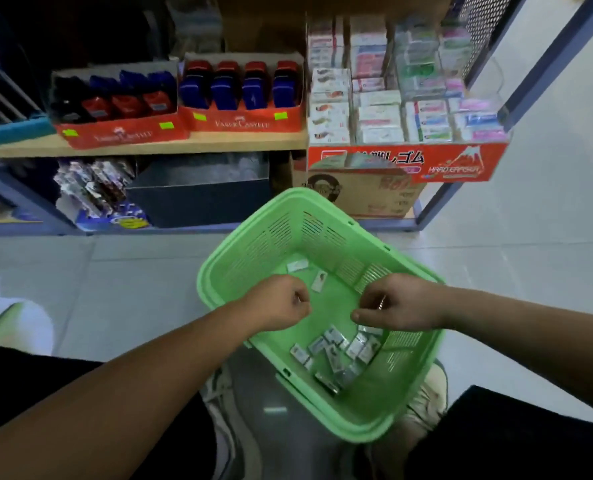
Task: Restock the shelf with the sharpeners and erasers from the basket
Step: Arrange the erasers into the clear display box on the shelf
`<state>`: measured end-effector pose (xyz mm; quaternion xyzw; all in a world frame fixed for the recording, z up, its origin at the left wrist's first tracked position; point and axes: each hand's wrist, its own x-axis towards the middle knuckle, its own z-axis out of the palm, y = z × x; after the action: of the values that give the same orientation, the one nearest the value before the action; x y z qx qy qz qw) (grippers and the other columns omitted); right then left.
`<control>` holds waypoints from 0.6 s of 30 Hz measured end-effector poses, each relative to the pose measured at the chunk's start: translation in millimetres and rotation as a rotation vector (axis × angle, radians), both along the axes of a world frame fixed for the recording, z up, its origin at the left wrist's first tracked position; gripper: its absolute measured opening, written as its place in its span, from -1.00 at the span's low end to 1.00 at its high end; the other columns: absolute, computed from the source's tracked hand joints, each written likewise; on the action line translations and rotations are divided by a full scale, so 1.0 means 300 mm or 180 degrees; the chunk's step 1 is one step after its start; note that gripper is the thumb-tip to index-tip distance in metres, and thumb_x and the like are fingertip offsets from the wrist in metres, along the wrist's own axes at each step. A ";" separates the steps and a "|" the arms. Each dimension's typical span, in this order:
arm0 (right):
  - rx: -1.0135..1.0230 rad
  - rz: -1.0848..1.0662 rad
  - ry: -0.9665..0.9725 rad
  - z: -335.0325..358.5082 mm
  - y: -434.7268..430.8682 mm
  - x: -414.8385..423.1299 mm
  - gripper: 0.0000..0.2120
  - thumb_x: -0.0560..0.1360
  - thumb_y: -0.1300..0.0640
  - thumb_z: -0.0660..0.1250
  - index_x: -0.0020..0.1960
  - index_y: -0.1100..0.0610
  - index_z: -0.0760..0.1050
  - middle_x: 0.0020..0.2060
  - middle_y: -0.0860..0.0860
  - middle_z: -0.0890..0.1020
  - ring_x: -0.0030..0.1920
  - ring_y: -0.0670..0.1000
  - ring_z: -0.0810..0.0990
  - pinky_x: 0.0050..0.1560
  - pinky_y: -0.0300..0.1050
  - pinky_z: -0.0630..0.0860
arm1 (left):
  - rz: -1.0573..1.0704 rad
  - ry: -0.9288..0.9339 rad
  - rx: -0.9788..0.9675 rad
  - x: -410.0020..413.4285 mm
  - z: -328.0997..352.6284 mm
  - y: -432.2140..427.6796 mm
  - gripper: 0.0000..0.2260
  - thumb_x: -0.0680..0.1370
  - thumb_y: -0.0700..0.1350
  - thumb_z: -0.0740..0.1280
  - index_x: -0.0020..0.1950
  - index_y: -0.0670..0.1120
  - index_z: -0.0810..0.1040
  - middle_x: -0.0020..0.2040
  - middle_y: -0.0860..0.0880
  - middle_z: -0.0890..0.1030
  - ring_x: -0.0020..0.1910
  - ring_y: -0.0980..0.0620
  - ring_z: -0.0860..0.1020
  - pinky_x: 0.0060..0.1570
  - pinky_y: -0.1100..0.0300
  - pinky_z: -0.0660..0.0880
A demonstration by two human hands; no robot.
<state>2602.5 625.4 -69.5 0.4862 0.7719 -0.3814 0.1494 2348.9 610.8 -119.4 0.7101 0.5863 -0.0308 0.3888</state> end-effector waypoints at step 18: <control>-0.0503 0.0048 -0.1454 -0.497 -0.077 -0.239 0.38 0.24 -0.32 0.64 0.70 0.09 -0.18 0.68 0.19 -0.02 0.63 0.35 0.04 0.56 0.36 0.17 | -0.0374 0.0612 -0.2022 -0.091 -0.152 -0.083 -0.64 0.60 0.12 0.43 0.20 -0.14 0.64 -0.01 -0.07 0.75 -0.07 -0.07 0.74 0.06 -0.07 0.68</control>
<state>2530.8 602.2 -218.5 0.5408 0.6895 -0.3197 0.3605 2321.7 586.0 -164.9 0.5798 0.5395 -0.3012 0.5311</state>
